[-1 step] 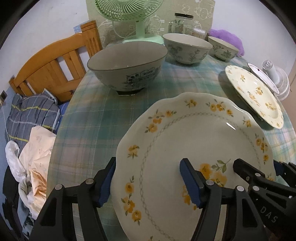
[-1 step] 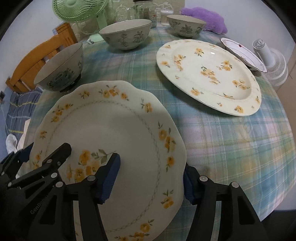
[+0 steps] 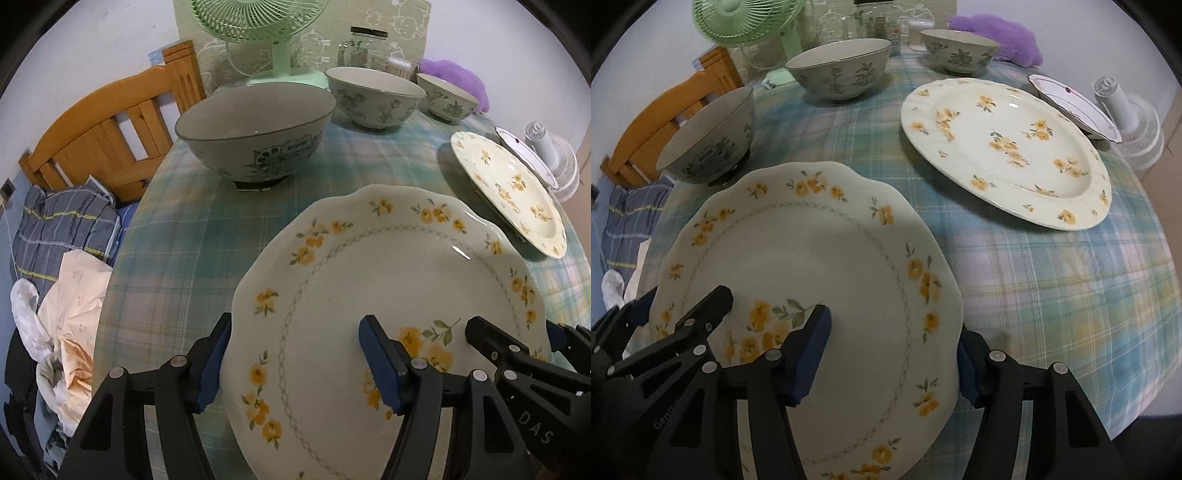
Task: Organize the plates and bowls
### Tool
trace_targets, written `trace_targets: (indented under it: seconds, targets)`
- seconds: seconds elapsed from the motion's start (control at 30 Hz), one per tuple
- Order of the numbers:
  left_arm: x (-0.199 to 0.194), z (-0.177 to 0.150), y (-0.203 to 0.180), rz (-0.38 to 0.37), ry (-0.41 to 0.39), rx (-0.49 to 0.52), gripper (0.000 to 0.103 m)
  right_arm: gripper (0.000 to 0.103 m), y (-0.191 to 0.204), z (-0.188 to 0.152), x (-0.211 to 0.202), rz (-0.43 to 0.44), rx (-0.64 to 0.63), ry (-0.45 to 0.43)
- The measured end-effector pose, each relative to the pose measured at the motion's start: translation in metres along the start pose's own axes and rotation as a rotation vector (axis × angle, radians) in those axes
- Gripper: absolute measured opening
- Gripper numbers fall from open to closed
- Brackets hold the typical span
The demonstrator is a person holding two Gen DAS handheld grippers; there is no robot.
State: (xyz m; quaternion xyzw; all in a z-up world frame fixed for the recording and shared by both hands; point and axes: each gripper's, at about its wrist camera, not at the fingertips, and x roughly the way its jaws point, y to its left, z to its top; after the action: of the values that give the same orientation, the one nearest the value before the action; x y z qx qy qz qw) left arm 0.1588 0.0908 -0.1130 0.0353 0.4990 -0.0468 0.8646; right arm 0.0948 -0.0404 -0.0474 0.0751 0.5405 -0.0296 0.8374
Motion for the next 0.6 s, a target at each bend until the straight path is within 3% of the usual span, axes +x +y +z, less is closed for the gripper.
trace_targets:
  seconds: [0.13, 0.27, 0.47, 0.6]
  targets:
    - [-0.025, 0.002, 0.004, -0.025, -0.004, -0.007, 0.068, 0.064, 0.001, 0.001, 0.001, -0.016, 0.004, 0.003]
    - [-0.057, 0.004, 0.0, -0.031, -0.021, 0.013, 0.068, 0.066, 0.006, 0.005, -0.005, -0.089, -0.016, -0.01]
    - [-0.104, 0.009, -0.005, -0.063, -0.025, 0.028, 0.069, 0.066, -0.009, 0.009, -0.009, -0.066, 0.034, 0.052]
    - [-0.133, 0.002, -0.013, -0.087, -0.028, 0.043, 0.069, 0.066, -0.019, 0.01, -0.023, -0.076, 0.057, 0.043]
